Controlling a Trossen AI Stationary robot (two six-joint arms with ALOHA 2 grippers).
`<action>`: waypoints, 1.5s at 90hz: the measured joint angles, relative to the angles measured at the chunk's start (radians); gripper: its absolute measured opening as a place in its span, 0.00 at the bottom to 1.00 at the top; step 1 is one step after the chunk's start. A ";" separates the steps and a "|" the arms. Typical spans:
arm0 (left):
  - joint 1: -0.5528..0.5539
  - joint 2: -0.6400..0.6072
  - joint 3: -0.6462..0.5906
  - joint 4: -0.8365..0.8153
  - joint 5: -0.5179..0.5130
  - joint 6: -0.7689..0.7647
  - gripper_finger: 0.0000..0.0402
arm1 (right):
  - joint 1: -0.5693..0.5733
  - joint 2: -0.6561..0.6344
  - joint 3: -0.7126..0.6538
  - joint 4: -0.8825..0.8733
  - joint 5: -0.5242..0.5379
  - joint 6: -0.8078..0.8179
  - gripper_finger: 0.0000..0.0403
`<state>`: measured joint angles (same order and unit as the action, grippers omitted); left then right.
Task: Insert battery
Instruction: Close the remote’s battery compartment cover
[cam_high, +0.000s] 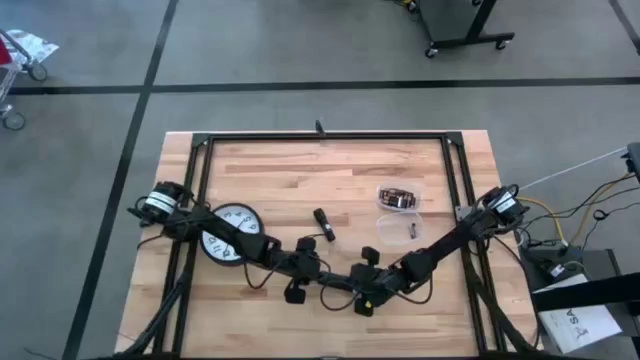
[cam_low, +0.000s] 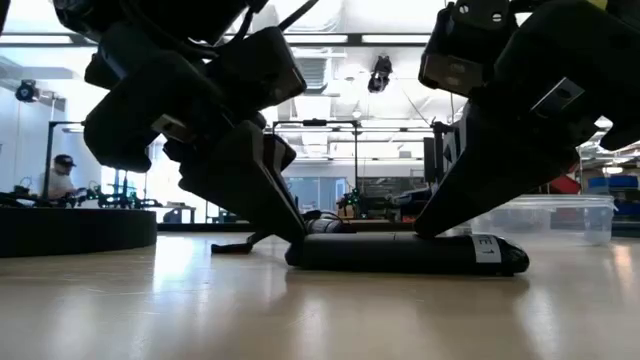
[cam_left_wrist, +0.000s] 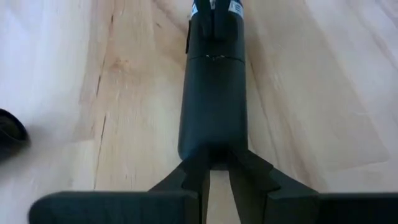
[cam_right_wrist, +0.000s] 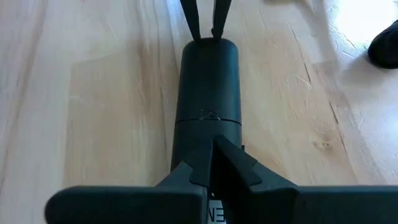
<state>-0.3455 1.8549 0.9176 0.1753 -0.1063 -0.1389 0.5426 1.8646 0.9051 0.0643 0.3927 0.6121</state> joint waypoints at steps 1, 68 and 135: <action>0.000 0.000 0.000 0.000 -0.002 0.001 0.10 | 0.000 0.000 0.000 0.000 0.000 0.000 0.00; 0.003 0.009 0.001 0.106 -0.022 0.026 0.10 | 0.000 0.000 0.000 0.001 0.001 -0.034 0.00; -0.040 -0.108 0.067 0.028 -0.015 0.016 0.30 | 0.064 -0.047 0.121 -0.165 0.065 -0.059 0.45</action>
<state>-0.3855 1.7473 0.9844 0.2030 -0.1211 -0.1226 0.6069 1.8175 1.0265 -0.1007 0.4576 0.5534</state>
